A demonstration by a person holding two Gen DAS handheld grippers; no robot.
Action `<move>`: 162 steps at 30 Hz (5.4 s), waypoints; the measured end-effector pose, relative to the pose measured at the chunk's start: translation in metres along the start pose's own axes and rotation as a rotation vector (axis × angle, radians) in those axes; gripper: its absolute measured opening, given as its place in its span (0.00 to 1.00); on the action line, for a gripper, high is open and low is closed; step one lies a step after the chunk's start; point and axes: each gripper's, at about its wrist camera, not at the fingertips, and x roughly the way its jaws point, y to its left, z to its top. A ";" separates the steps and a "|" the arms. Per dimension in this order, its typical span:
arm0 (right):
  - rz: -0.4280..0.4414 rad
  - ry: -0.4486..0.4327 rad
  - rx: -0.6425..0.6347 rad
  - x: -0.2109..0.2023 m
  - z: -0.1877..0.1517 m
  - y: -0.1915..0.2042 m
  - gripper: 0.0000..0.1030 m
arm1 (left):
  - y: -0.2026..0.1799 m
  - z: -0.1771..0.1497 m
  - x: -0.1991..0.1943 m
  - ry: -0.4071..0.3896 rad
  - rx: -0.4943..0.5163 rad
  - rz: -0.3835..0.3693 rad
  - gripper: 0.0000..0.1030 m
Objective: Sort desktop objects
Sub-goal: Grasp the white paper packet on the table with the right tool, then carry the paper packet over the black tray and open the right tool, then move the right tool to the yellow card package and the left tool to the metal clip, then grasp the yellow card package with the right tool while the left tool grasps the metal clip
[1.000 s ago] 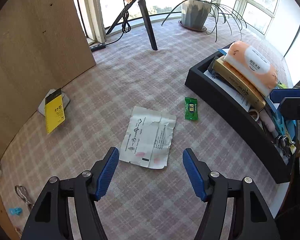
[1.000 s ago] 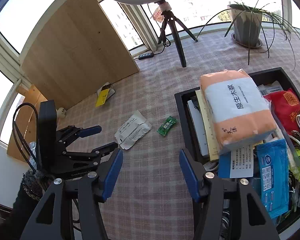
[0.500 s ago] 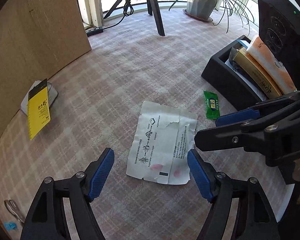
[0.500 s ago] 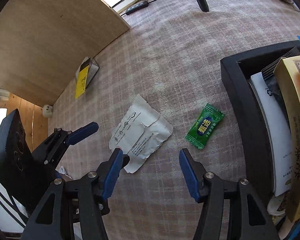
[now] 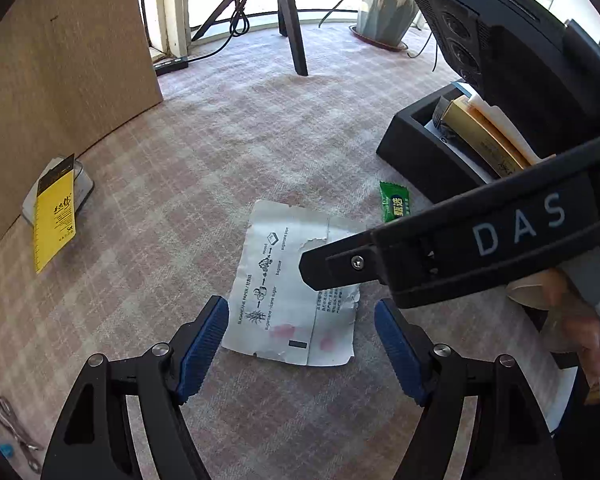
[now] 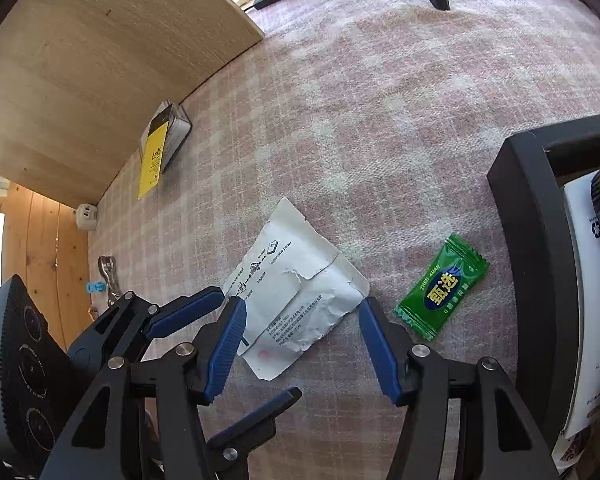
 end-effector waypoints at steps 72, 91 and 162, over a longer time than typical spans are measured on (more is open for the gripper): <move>-0.089 -0.385 0.202 -0.270 -0.069 -0.207 0.42 | -0.308 0.146 -0.038 -0.143 0.358 -0.258 0.64; -0.110 -0.360 -0.077 -0.254 -0.065 -0.094 0.49 | -0.148 0.062 -0.079 -0.145 0.083 -0.035 0.64; -0.332 0.148 -0.399 0.094 0.112 0.181 0.44 | 0.250 -0.124 -0.061 0.178 -0.714 0.350 0.20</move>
